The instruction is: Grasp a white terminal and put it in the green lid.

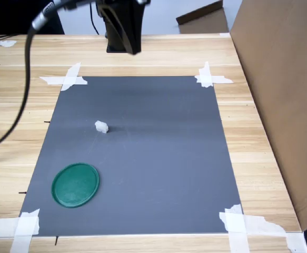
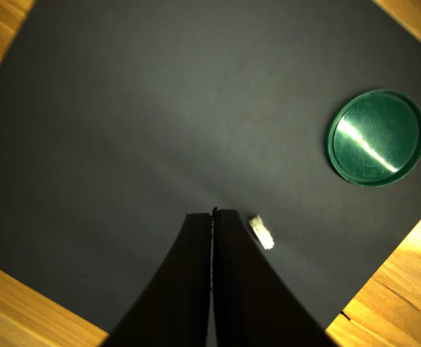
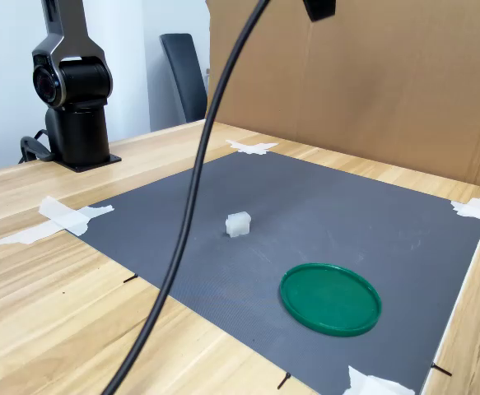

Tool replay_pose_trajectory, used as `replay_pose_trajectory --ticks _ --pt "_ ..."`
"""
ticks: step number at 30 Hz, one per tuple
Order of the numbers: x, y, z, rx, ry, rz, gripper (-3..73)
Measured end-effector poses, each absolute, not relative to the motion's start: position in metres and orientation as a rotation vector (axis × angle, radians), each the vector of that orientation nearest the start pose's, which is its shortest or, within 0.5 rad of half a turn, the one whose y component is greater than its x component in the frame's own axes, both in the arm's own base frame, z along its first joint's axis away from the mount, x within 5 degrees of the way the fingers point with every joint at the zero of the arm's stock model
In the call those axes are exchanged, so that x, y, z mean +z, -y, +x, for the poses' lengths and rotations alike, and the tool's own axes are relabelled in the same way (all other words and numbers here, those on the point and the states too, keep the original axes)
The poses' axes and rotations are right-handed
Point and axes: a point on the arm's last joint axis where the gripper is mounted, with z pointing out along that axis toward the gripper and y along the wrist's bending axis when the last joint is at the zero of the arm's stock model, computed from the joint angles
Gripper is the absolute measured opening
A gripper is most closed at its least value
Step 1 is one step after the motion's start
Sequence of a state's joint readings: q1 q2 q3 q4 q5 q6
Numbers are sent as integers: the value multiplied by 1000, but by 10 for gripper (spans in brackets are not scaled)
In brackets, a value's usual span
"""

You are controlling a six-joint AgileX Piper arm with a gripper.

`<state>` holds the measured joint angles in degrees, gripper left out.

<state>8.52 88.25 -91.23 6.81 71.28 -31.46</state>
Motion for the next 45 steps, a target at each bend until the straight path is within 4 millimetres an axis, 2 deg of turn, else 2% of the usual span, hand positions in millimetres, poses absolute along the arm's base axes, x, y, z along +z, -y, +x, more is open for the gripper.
replay_pose_trajectory --ticks 6,10,11,12,16,20,22,24,29,31,32,34,35,36,39,40,45 --pt "354 -50 334 -2 -2579 -958 -28" --pt "350 -35 338 -22 -2590 -948 -28" --pt "350 -28 339 -31 -2596 -934 -28" --pt "350 -4 340 -62 -2609 -900 -28" --pt "351 10 340 -80 -2616 -879 -28" --pt "365 34 326 -113 -2572 -863 -28" --pt "367 32 315 -104 -2556 -892 -28" --pt "356 27 298 -52 -2564 -949 -26" --pt "338 28 288 -28 -2591 -1044 7" --pt "333 31 287 -57 -2595 -1097 133" --pt "333 31 287 -67 -2593 -1110 259" --pt "333 31 287 -72 -2587 -1110 462" --pt "334 31 288 -74 -2585 -1109 503" --pt "334 31 288 -78 -2580 -1106 577" --pt "329 31 288 -73 -2585 -1104 677" --pt "310 32 282 -47 -2643 -1117 696" --pt "297 33 286 -63 -2662 -1040 691"
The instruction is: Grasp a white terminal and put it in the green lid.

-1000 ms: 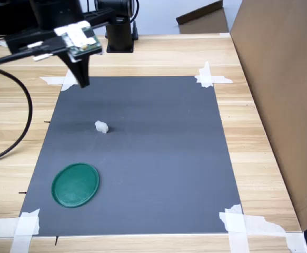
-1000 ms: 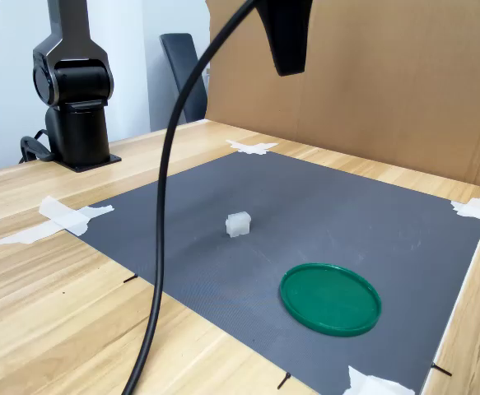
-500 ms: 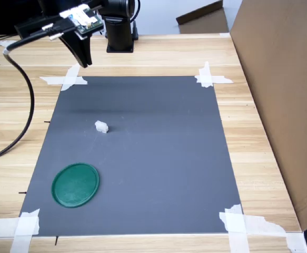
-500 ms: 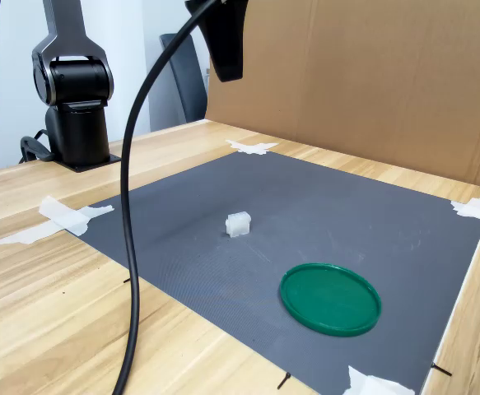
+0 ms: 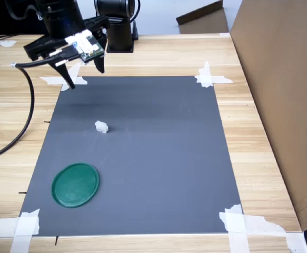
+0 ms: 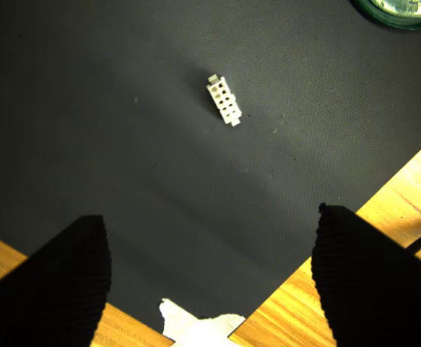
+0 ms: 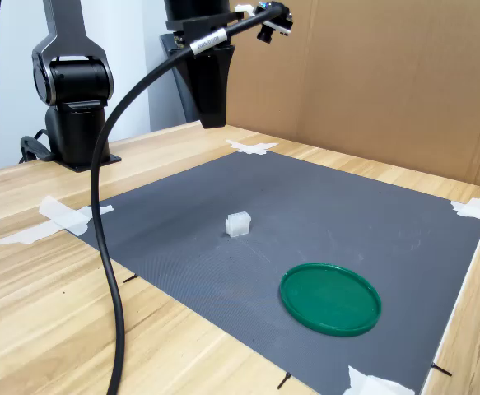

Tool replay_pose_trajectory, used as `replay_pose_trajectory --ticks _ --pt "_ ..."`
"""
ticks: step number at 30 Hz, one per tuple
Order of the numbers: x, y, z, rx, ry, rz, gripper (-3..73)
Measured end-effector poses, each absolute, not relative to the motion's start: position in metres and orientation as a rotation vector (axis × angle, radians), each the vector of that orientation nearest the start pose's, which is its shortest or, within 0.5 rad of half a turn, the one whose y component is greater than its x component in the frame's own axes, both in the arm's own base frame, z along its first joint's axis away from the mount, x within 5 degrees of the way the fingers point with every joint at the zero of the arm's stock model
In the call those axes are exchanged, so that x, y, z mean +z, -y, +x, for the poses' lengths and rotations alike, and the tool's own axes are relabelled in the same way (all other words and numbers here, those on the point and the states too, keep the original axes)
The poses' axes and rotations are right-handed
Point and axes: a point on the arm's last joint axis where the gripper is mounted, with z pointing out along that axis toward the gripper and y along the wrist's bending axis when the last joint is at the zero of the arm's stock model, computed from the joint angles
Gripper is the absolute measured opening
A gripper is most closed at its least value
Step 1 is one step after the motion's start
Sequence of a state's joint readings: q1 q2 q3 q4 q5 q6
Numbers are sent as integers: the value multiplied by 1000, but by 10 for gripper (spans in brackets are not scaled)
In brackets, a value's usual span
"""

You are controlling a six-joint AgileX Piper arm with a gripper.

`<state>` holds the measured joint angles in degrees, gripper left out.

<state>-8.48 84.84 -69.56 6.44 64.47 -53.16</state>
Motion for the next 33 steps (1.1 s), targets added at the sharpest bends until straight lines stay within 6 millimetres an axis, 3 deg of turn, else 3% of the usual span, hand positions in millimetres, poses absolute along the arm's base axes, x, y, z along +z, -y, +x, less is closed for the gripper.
replay_pose_trajectory --ticks 4,6,11,16,21,23,33 --pt "271 38 306 -68 -2721 -983 691" --pt "259 28 313 -76 -2732 -1050 691" --pt "251 3 320 -119 -2726 -1121 691" --pt "249 3 323 -162 -2703 -1097 689" --pt "227 4 323 -143 -2746 -1121 689" --pt "209 4 323 -129 -2773 -1136 689" --pt "188 6 331 -171 -2725 -1283 689"
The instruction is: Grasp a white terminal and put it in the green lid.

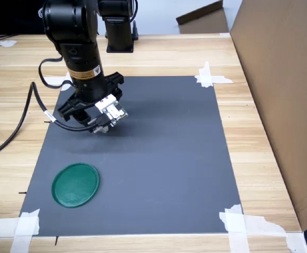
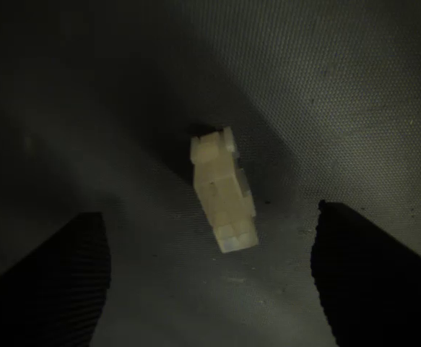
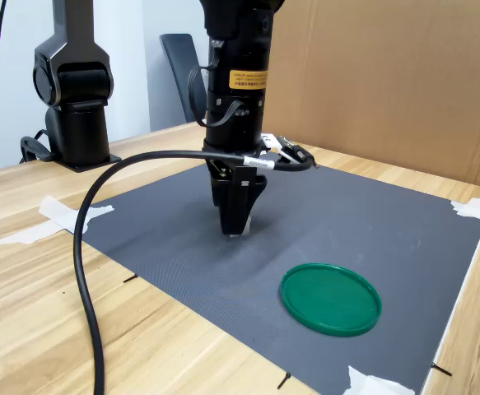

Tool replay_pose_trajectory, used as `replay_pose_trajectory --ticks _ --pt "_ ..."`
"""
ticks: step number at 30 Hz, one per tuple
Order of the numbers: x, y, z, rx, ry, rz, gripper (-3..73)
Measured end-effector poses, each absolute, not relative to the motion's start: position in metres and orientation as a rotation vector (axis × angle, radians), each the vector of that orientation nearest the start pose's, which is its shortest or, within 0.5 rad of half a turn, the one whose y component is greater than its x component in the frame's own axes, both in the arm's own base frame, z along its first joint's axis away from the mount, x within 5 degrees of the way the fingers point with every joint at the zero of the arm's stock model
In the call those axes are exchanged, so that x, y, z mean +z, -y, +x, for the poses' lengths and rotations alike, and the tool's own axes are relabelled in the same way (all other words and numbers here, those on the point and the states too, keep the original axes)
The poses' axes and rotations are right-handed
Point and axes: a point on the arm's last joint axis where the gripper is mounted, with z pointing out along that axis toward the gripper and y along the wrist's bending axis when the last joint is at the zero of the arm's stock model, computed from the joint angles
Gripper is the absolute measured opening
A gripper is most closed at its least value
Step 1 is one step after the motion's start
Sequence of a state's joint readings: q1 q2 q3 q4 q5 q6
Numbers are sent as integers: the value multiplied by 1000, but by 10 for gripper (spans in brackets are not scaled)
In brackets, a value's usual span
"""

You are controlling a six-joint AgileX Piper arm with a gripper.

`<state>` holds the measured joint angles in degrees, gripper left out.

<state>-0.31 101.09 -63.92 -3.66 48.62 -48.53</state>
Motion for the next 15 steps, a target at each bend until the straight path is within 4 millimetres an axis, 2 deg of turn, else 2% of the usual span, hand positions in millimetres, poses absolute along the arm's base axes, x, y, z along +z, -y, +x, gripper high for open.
replay_pose_trajectory --ticks 6,15 --pt "183 10 333 -239 -2650 -1485 675" --pt "183 2 336 -231 -2593 -1523 672"
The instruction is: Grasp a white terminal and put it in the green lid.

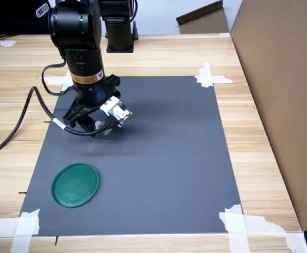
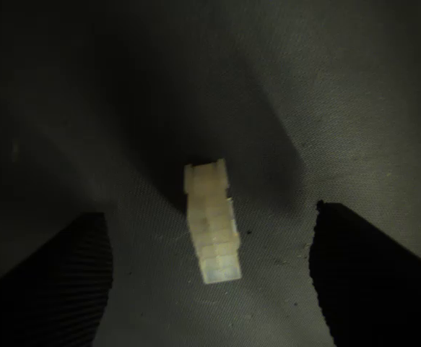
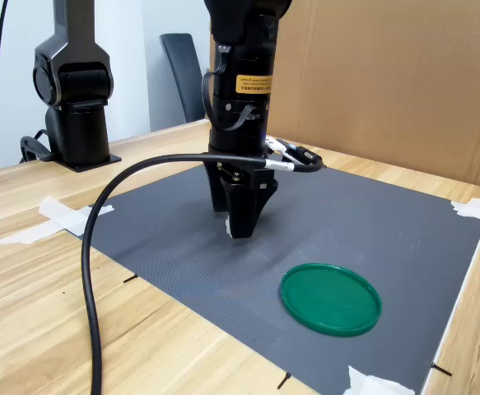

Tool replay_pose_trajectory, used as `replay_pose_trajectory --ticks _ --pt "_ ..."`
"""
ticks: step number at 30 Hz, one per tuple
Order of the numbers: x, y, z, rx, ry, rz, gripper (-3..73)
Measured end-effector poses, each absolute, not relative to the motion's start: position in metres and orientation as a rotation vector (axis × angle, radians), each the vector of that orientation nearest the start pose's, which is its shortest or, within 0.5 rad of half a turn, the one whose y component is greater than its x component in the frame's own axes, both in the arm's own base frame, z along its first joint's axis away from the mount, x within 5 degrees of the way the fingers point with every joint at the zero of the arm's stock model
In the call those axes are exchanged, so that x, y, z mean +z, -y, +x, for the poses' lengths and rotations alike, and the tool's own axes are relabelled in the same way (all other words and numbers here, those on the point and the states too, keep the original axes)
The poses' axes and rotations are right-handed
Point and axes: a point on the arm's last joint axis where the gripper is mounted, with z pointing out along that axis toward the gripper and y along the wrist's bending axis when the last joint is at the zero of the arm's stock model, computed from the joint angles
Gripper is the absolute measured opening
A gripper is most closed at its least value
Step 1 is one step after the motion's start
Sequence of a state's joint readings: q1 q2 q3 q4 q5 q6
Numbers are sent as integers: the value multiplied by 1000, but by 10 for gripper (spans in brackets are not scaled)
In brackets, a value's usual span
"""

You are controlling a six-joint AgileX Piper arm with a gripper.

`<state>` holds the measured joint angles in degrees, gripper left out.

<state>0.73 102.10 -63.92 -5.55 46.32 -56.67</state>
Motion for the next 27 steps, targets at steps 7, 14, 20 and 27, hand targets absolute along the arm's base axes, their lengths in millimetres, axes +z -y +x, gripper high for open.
replay_pose_trajectory --ticks 7,14,20,27 --pt "174 2 339 -217 -2610 -1508 566" --pt "173 0 338 -185 -2656 -1419 100" --pt "190 -2 334 -133 -2698 -1320 79" --pt "279 0 370 -214 -2698 -1017 79"
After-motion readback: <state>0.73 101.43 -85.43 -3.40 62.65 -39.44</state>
